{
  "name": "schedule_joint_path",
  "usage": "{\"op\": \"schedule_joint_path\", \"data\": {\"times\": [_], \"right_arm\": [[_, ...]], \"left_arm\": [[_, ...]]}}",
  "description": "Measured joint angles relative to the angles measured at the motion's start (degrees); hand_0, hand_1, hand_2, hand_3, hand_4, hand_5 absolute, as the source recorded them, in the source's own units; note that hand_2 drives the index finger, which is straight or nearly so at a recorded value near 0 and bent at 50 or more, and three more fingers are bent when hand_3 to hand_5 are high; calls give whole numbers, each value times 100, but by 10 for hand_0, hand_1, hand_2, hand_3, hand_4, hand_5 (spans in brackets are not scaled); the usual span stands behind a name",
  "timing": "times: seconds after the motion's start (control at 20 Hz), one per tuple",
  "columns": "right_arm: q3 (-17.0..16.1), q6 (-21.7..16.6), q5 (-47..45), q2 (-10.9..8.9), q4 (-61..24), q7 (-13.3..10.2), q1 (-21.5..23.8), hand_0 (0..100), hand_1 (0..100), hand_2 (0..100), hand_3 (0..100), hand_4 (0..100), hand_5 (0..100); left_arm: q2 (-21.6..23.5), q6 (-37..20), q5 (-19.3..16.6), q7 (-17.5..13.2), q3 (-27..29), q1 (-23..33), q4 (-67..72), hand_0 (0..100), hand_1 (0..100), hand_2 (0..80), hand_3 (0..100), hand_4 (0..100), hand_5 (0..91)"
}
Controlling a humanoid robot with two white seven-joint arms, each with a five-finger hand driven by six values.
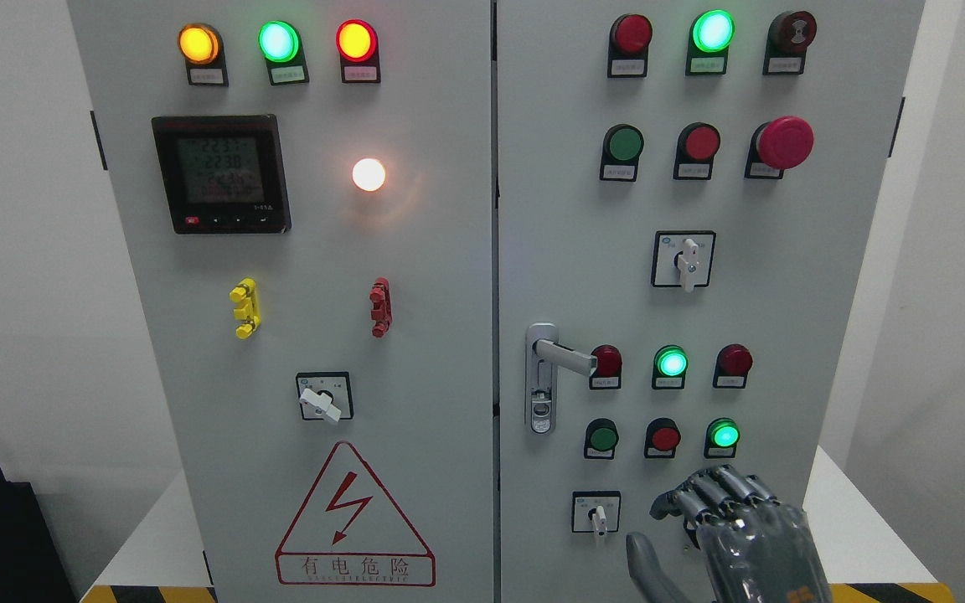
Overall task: Release door handle
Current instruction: 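Open the right hand and pull it away from the handle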
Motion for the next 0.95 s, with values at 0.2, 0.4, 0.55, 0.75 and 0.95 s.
{"op": "schedule_joint_path", "data": {"times": [0.2,0.4,0.55,0.75,0.95], "right_arm": [[-174,-23,-114,-33,-87,55,19,468,14,0,55,0,0],[-297,-24,-173,-56,-152,126,10,457,21,0,54,0,0],[-361,-28,-241,-69,-186,138,0,448,26,0,54,0,0],[-424,-32,-317,-81,-221,141,-17,435,36,0,53,0,0],[-464,-32,-353,-90,-246,148,-61,426,43,0,53,0,0]], "left_arm": [[0,-1,0,0,0,0,0,120,389,0,0,0,0],[0,-10,0,0,0,0,0,120,389,0,0,0,0],[0,-34,0,0,0,0,0,120,389,0,0,0,0],[0,-25,0,0,0,0,0,120,389,0,0,0,0],[0,-6,0,0,0,-2,0,120,389,0,0,0,0]]}}
